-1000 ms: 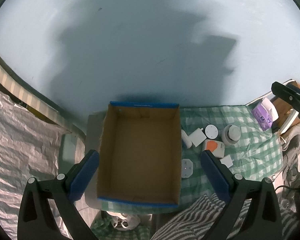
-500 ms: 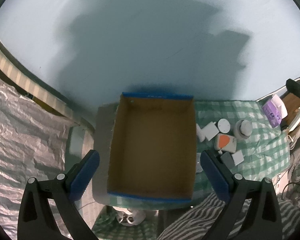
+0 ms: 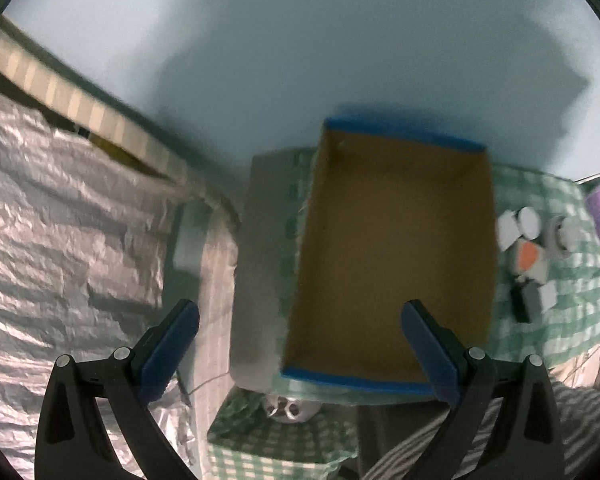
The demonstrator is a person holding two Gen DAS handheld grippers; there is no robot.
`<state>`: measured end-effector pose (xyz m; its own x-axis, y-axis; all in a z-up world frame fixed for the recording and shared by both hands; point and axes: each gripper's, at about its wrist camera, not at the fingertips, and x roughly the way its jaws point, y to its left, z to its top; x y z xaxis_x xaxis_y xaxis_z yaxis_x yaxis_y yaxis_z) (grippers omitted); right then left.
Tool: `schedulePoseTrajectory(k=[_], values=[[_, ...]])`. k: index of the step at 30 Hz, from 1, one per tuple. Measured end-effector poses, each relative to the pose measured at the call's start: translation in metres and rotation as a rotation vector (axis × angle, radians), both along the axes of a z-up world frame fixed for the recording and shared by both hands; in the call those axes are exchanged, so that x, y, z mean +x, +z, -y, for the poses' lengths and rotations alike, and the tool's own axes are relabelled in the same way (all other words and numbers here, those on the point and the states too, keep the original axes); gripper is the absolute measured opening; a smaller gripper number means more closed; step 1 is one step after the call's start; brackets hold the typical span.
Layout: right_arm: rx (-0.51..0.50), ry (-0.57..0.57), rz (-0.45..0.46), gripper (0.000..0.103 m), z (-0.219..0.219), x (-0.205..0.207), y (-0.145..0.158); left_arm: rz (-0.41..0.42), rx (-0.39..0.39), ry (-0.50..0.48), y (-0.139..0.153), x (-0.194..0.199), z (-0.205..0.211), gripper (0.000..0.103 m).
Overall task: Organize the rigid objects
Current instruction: 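Grasp the cardboard box wall with the left gripper to hold it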
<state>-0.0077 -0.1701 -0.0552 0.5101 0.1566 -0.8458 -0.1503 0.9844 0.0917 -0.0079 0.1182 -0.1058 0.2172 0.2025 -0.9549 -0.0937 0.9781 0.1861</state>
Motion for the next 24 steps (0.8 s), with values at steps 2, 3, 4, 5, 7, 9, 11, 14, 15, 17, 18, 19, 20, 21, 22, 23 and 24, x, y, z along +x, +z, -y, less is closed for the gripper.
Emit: schedulePoseTrajectory(k=[2,3,4,5,7,9,11,14,15,17,18,19,20,21,22,23,24], values=[[0.003,0.011,-0.031,0.101,0.005,0.0,-0.016,-0.024,-0.002,0.014,-0.014,0.0,-0.011,0.102],[0.001,0.014,-0.047,0.101,0.008,0.001,-0.022,-0.041,-0.012,0.027,-0.02,-0.001,-0.016,0.102],[-0.001,0.017,-0.062,0.101,0.009,0.001,-0.029,-0.059,-0.023,0.041,-0.028,-0.001,-0.021,0.102],[-0.001,0.017,-0.072,0.101,0.011,0.001,-0.034,-0.076,-0.043,0.06,-0.037,-0.002,-0.029,0.102],[-0.001,0.017,-0.098,0.101,0.013,0.002,-0.044,-0.098,-0.069,0.082,-0.047,-0.002,-0.036,0.102],[0.011,0.017,-0.125,0.101,0.017,0.002,-0.057,-0.115,-0.089,0.1,-0.06,-0.002,-0.042,0.102],[0.018,0.015,-0.154,0.101,0.02,0.004,-0.067,-0.146,-0.081,0.113,-0.075,-0.002,-0.047,0.102],[0.009,0.007,-0.194,0.101,0.021,0.005,-0.082,-0.197,-0.076,0.126,-0.097,-0.003,-0.052,0.102],[0.001,0.008,-0.204,0.101,0.022,0.004,-0.088,-0.208,-0.081,0.127,-0.103,-0.002,-0.054,0.101],[-0.024,0.006,-0.22,0.101,0.023,0.004,-0.098,-0.228,-0.085,0.13,-0.115,-0.003,-0.056,0.098],[-0.032,0.005,-0.228,0.101,0.023,0.003,-0.103,-0.239,-0.086,0.131,-0.12,-0.003,-0.058,0.09],[-0.034,0.005,-0.234,0.101,0.025,0.003,-0.107,-0.254,-0.088,0.136,-0.126,-0.003,-0.06,0.082],[-0.038,0.001,-0.254,0.101,0.026,0.003,-0.114,-0.273,-0.092,0.148,-0.133,-0.004,-0.061,0.079],[-0.04,-0.008,-0.27,0.101,0.028,0.003,-0.12,-0.282,-0.104,0.157,-0.137,-0.005,-0.063,0.073],[-0.04,-0.015,-0.282,0.101,0.03,0.003,-0.125,-0.289,-0.119,0.163,-0.143,-0.005,-0.065,0.068],[-0.042,-0.021,-0.293,0.101,0.031,0.002,-0.129,-0.306,-0.129,0.173,-0.149,-0.005,-0.066,0.065],[-0.045,-0.027,-0.303,0.101,0.032,0.002,-0.133,-0.319,-0.131,0.175,-0.153,-0.006,-0.065,0.059]])
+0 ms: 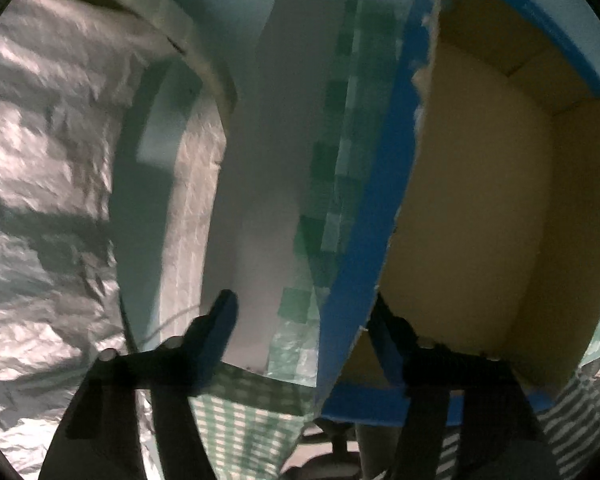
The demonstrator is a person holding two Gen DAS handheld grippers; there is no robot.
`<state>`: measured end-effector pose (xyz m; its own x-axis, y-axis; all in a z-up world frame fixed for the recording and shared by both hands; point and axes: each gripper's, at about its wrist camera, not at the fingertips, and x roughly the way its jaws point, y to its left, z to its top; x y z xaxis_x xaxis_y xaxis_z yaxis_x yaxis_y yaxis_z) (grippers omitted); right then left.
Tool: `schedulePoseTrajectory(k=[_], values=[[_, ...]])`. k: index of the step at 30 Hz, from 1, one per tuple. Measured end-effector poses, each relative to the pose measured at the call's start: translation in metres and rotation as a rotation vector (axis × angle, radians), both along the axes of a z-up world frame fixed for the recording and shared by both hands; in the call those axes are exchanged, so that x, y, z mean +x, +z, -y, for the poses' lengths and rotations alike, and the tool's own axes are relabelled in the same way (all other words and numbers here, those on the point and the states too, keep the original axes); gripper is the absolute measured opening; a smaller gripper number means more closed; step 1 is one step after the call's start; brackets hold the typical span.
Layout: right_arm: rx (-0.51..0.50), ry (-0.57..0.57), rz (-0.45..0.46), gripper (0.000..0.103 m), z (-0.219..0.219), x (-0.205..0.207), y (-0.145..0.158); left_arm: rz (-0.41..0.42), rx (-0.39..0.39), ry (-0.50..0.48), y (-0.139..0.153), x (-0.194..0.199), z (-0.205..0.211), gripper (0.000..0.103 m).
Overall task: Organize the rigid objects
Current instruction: 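Grasp the cardboard box wall with the left gripper to hold it, then grasp the white charger cube with the right gripper while left holds box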
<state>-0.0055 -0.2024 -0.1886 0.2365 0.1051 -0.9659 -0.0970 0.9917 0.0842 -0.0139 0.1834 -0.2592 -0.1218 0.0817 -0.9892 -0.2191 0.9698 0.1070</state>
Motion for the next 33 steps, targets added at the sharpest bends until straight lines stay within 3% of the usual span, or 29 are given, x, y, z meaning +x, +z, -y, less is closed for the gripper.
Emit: schedulePoseTrajectory(k=[3,7,10,16,24,29,33], values=[[-0.012,-0.021,-0.032,0.101,0.005,-0.002,-0.011,-0.031,-0.006,-0.008,-0.012,-0.004,0.003,0.049],[-0.025,-0.032,-0.054,0.101,0.01,-0.004,-0.019,-0.07,-0.02,-0.033,-0.022,-0.01,0.01,0.023],[-0.032,-0.028,-0.051,0.101,0.009,-0.004,-0.021,-0.084,-0.018,-0.061,-0.022,-0.014,0.018,0.013],[-0.031,-0.005,-0.085,0.101,0.009,-0.003,-0.037,-0.108,0.017,-0.104,-0.021,-0.022,0.026,0.011],[-0.079,0.055,-0.173,0.101,0.011,-0.004,-0.083,-0.101,0.003,-0.076,-0.02,-0.022,0.026,0.014],[-0.05,0.065,-0.238,0.089,0.013,-0.004,-0.107,-0.089,-0.013,-0.082,-0.017,-0.019,0.029,0.012],[-0.047,0.085,-0.234,0.087,0.009,-0.003,-0.113,-0.086,-0.012,-0.099,-0.016,-0.019,0.03,0.012]])
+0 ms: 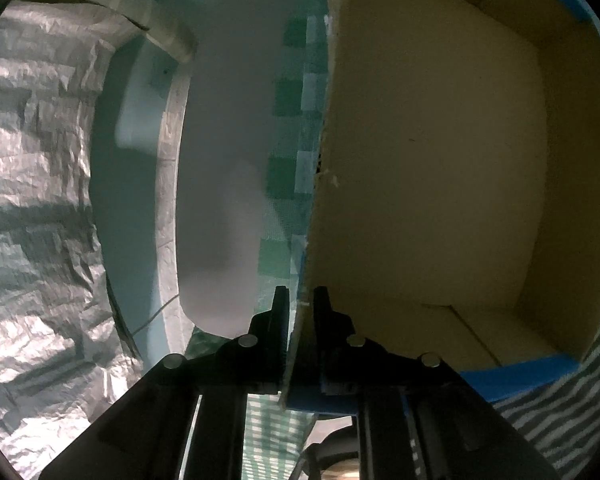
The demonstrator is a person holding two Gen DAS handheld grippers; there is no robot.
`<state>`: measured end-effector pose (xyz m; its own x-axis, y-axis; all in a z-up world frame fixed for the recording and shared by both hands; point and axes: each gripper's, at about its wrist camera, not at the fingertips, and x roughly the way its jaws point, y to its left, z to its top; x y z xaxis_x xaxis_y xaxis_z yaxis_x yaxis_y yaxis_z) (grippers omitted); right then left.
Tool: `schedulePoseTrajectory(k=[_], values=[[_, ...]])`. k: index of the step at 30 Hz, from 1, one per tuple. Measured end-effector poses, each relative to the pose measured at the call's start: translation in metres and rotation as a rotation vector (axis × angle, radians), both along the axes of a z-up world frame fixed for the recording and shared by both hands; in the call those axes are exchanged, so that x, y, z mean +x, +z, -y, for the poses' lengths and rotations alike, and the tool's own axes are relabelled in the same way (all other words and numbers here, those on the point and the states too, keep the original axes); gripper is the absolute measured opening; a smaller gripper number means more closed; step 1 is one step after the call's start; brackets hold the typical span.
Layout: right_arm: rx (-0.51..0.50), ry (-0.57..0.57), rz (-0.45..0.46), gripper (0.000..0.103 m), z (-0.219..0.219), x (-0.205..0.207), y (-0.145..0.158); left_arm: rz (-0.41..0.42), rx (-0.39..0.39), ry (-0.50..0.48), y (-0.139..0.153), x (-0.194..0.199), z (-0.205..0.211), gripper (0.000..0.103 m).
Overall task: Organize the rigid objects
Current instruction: 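Grasp the white charger cube with the right gripper while left holds box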
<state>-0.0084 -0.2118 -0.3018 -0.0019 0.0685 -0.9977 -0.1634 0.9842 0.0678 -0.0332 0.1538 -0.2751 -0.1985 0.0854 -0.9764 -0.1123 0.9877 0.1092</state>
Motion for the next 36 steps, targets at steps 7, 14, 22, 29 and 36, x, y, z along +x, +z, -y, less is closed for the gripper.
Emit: schedulePoseTrajectory(k=[7,14,22,29,36], values=[[0.004,0.051,-0.019,0.086,-0.02,0.001,-0.016,0.04,-0.019,-0.012,0.011,0.002,0.0,0.012],[0.007,0.08,-0.049,0.069,-0.034,0.002,-0.032,0.067,-0.023,-0.032,0.017,0.005,0.001,0.012],[-0.051,0.064,-0.054,0.062,-0.006,0.01,-0.039,0.079,-0.054,-0.023,0.019,0.005,0.0,0.012],[-0.086,0.073,-0.027,0.06,-0.016,0.011,-0.043,0.075,-0.063,0.031,0.016,0.005,-0.009,0.01],[-0.053,0.025,-0.025,0.05,-0.013,0.001,-0.041,0.076,-0.075,0.015,0.015,0.003,-0.009,0.007]])
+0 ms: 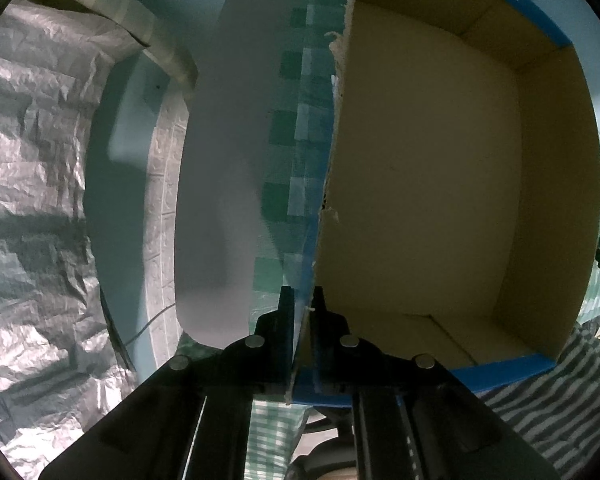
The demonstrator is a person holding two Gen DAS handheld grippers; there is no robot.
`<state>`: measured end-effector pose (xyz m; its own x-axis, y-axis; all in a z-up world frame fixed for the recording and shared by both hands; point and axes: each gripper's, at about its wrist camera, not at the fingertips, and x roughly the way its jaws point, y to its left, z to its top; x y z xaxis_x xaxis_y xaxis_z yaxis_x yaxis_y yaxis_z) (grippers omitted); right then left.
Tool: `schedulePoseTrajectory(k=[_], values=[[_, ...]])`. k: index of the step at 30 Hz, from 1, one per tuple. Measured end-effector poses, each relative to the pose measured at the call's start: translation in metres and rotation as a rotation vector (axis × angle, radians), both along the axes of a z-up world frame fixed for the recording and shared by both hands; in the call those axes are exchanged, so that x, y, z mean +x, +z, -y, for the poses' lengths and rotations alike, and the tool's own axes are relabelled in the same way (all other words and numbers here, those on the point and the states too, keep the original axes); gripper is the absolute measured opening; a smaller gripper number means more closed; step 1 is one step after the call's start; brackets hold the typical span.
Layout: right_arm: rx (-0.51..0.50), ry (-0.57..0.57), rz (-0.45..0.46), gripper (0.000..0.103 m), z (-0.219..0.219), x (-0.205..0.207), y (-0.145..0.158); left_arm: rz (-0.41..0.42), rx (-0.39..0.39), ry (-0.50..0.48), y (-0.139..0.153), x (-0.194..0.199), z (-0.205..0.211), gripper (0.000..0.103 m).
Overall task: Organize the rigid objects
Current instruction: 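Grasp the white charger cube with the right gripper while left holds box, then carry the white charger cube into the box and open the right gripper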
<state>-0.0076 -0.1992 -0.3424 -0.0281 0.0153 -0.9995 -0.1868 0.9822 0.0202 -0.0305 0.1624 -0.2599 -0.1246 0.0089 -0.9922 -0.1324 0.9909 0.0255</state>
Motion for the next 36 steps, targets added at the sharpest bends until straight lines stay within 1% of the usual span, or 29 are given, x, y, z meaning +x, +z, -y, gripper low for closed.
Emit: schedulePoseTrajectory(k=[8,13,21,25,27,28,30,31,36], values=[[0.053,-0.041,0.03,0.05,0.002,-0.006,0.025,0.004,-0.008,-0.006,0.001,-0.001,0.001,0.007],[0.085,-0.028,0.052,0.05,-0.003,-0.008,0.049,0.006,-0.012,-0.007,0.001,-0.002,0.001,0.007],[0.135,0.044,0.092,0.05,-0.036,0.003,0.097,0.008,-0.018,-0.017,0.001,-0.002,0.002,0.007],[0.154,0.088,0.118,0.05,-0.053,-0.004,0.119,0.006,-0.021,-0.022,0.001,-0.002,0.002,0.007],[0.174,0.127,0.134,0.05,-0.07,-0.002,0.13,0.004,-0.02,-0.024,0.001,-0.001,0.002,0.007],[0.182,0.143,0.142,0.05,-0.077,-0.003,0.13,0.003,-0.02,-0.026,0.001,-0.001,0.003,0.007],[0.19,0.182,0.154,0.05,-0.096,0.004,0.138,0.003,-0.018,-0.028,0.0,-0.001,0.003,0.007],[0.192,0.193,0.16,0.05,-0.1,0.005,0.133,0.003,-0.019,-0.027,0.0,-0.001,0.003,0.007],[0.218,0.284,0.179,0.05,-0.145,0.016,0.151,0.003,-0.02,-0.024,0.001,-0.001,0.003,0.007]])
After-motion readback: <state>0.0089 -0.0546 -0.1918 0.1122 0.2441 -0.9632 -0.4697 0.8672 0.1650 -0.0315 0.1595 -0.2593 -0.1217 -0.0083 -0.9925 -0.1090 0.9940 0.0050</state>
